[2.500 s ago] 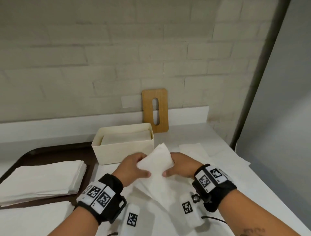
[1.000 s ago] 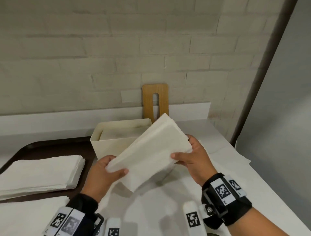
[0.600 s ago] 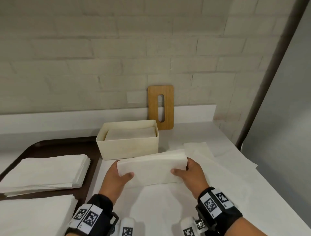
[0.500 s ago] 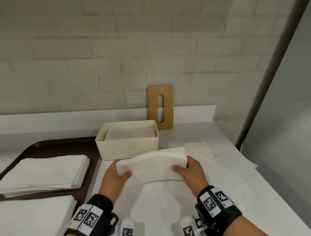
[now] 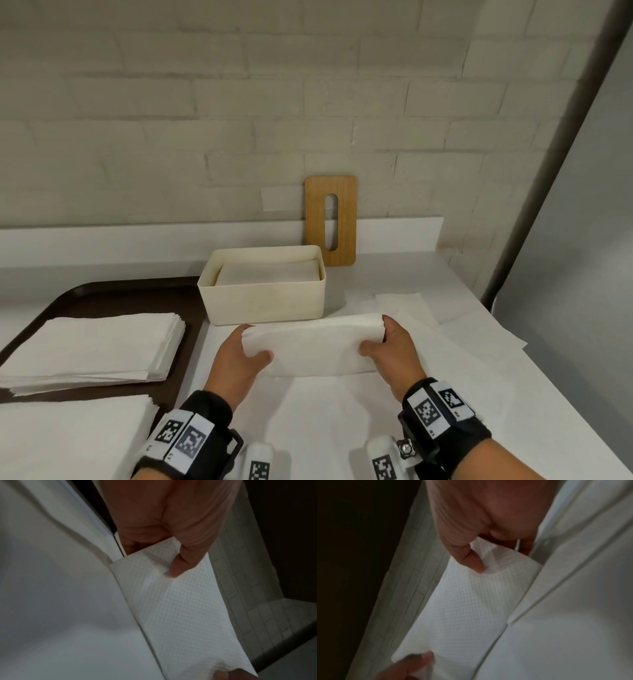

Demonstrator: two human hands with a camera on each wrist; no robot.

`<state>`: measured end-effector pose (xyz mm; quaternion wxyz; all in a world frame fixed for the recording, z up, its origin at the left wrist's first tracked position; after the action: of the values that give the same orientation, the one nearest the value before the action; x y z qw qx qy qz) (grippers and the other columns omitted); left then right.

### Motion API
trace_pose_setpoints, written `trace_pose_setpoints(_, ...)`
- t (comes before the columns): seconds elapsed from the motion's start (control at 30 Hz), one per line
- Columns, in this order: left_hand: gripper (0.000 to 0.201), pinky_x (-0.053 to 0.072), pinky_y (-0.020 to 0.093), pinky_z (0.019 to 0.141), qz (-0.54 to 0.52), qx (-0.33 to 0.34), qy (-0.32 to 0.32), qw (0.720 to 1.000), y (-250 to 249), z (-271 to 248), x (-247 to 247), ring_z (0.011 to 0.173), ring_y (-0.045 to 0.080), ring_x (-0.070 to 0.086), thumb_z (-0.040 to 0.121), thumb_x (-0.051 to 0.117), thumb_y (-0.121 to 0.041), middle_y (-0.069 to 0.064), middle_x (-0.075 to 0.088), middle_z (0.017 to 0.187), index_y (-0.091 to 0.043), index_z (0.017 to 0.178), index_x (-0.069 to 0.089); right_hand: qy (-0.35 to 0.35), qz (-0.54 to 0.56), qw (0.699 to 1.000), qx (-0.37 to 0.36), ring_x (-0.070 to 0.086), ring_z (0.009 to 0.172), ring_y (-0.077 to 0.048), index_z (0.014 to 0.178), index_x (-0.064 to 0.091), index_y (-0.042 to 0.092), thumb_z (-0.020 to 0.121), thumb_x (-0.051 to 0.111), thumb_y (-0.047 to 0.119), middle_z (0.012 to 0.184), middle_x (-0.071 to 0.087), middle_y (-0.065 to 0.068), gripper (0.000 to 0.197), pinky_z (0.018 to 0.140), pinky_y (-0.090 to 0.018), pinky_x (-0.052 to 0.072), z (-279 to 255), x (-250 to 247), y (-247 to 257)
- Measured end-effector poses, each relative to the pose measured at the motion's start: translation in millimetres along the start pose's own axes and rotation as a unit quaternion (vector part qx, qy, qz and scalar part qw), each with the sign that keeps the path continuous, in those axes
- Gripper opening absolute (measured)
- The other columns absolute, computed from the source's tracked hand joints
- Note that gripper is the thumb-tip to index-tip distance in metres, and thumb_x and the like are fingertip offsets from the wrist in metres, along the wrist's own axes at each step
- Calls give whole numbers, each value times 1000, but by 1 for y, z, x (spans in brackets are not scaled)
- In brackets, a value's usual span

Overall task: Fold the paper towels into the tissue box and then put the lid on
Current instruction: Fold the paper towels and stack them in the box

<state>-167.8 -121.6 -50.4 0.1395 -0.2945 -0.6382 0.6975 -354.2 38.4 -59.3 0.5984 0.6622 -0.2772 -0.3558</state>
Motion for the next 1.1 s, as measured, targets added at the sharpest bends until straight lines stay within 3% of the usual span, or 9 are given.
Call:
trace_pose_setpoints(0.07,25,44,22,69,37,31,5,999,-11,-1,-1,86,22,58,80,63,4,4,62,90,-19,88,55,-20,-48,999,-10,58,99,-26,104,52,20,70,63,-6,99,58,-1,44,78,-31,49,-3,-3,7)
trace_pose_setpoints(0.17,30,40,9,57,81,107,14,991,-43,-6,-1,68,7,53,77,63,7,-3,57,72,-21,73,53,-71,-251,949,-178,35,117,-5,135,33,29,65,75,13,121,33,15,84,100,-30,29,-18,-3,52)
trace_pose_setpoints(0.27,31,38,4,55,90,166,55,981,-77,-13,7,59,-4,52,76,65,8,-5,56,66,-21,69,54,52,-342,891,-295,37,112,1,131,46,31,71,73,24,119,41,18,66,102,-26,24,-30,27,87)
trace_pose_setpoints(0.37,33,39,6,55,92,197,76,973,-94,-13,10,59,-5,53,74,70,4,-11,60,63,-24,67,56,135,-245,927,-249,60,85,-10,91,70,24,81,68,14,89,66,7,15,79,-25,45,-30,40,92)
trace_pose_setpoints(0.47,27,42,7,54,75,168,39,982,-88,-6,-2,58,-6,56,70,77,-2,-10,62,64,-22,68,58,111,-114,968,-193,58,75,-8,73,65,25,83,65,6,79,65,6,22,71,-21,47,-30,37,97)
trace_pose_setpoints(0.63,26,55,17,69,-146,98,48,983,-75,-7,-4,85,12,69,73,69,5,-2,75,87,-11,93,66,97,89,982,-138,66,91,-28,93,64,12,85,62,1,98,70,-12,14,84,-43,54,-32,32,106)
trace_pose_setpoints(0.73,26,54,16,69,-203,115,71,970,-88,-12,6,87,9,69,83,58,4,0,72,97,-8,106,60,93,119,977,-153,66,100,-26,109,60,11,87,59,2,108,69,-11,23,89,-42,54,-34,35,111)
trace_pose_setpoints(0.9,30,55,27,80,-184,134,53,972,-76,-19,13,101,14,66,88,56,-2,2,68,109,-16,114,53,90,71,979,-167,66,99,-12,107,55,31,86,61,2,105,68,5,36,89,-35,54,-39,45,93)
trace_pose_setpoints(1.1,50,52,40,92,-84,63,51,993,-33,-23,19,109,19,61,71,71,-17,2,64,115,-19,117,51,73,40,993,-87,60,103,-13,103,46,32,69,79,5,109,61,6,54,91,-40,52,-40,51,48)
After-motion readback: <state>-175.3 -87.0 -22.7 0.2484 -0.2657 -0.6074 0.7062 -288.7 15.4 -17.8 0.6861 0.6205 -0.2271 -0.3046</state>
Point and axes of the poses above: each hand's wrist, its own z-axis towards the middle knuckle, its own x-axis out of the palm, y = z × x, the point moved 6 cm from there along z, towards the middle knuckle
